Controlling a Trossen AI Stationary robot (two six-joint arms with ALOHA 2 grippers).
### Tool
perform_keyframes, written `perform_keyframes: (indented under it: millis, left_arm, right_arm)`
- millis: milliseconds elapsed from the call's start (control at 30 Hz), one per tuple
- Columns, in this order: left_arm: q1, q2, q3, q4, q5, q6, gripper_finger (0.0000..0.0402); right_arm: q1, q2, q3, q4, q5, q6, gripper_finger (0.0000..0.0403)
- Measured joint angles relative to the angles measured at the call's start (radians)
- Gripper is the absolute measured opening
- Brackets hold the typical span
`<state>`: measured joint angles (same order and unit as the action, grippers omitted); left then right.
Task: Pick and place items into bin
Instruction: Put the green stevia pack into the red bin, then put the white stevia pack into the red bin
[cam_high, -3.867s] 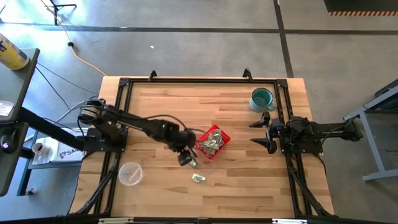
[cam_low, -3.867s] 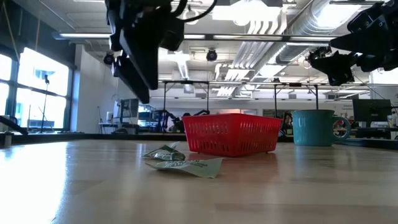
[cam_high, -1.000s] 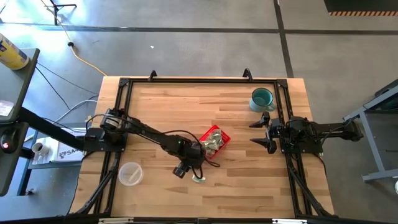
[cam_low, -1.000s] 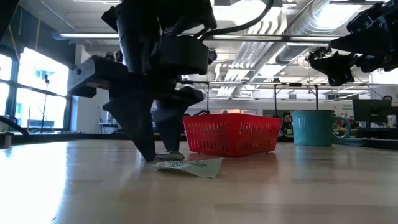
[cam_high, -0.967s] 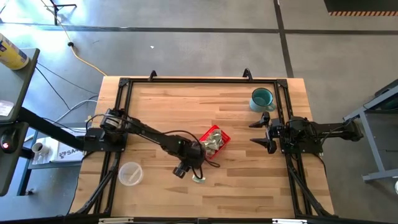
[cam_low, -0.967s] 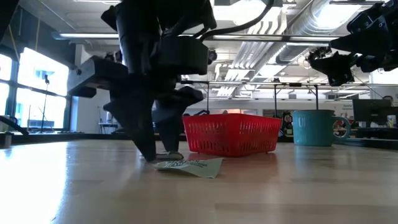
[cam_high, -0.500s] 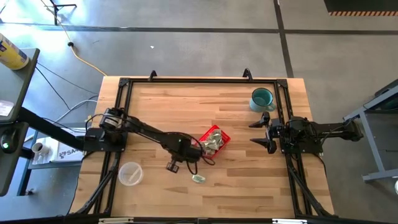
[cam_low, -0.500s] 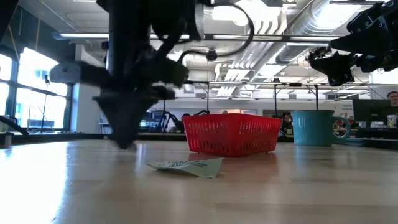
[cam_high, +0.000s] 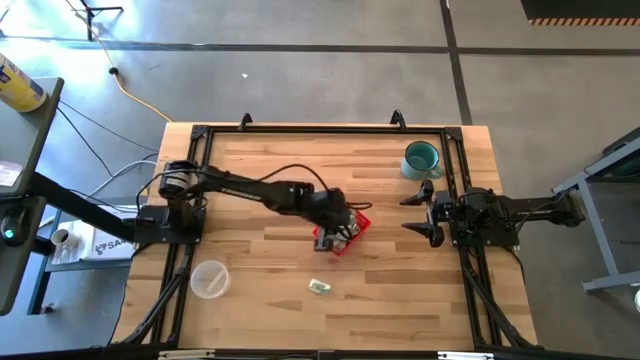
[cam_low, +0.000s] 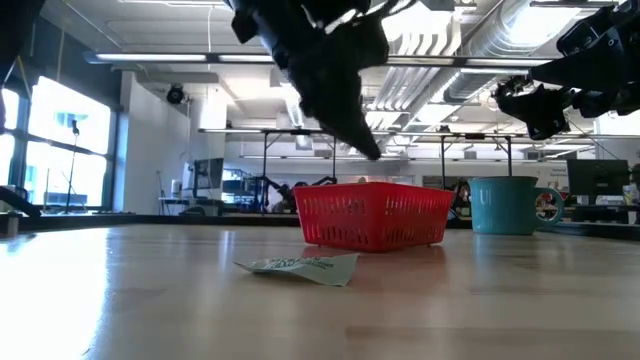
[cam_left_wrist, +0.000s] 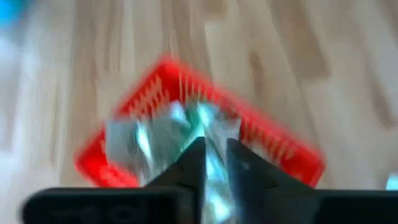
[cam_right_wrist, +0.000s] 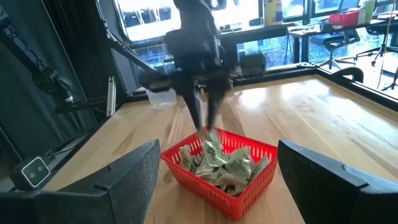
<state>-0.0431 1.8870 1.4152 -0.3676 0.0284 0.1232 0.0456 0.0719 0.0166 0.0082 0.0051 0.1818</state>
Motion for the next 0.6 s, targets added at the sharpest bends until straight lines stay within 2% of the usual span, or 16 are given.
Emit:
perform_keyframes:
  millis: [133,300,433,600]
  left_arm:
    - [0.008,0.019,-0.001,0.002,0.002,-0.043,0.0158]
    - [0.003,0.003,-0.002,-0.061,-0.062,-0.051,0.0222]
    - [0.004,-0.038,0.029,-0.245,-0.046,-0.093,0.0247]
    - [-0.024,-0.066,0.033,-0.415,0.042,-0.106,0.0252]
  right_arm:
    - [0.0,0.003,0.0,0.0,-0.001,0.0,0.0314]
    - [0.0,0.011,0.0,-0.003,0.0,0.0,0.0314]
    - [0.0,0.013,0.0,-0.003,0.0,0.0,0.0314]
    - [0.0,0.018,0.0,-0.001,0.0,0.0,0.0314]
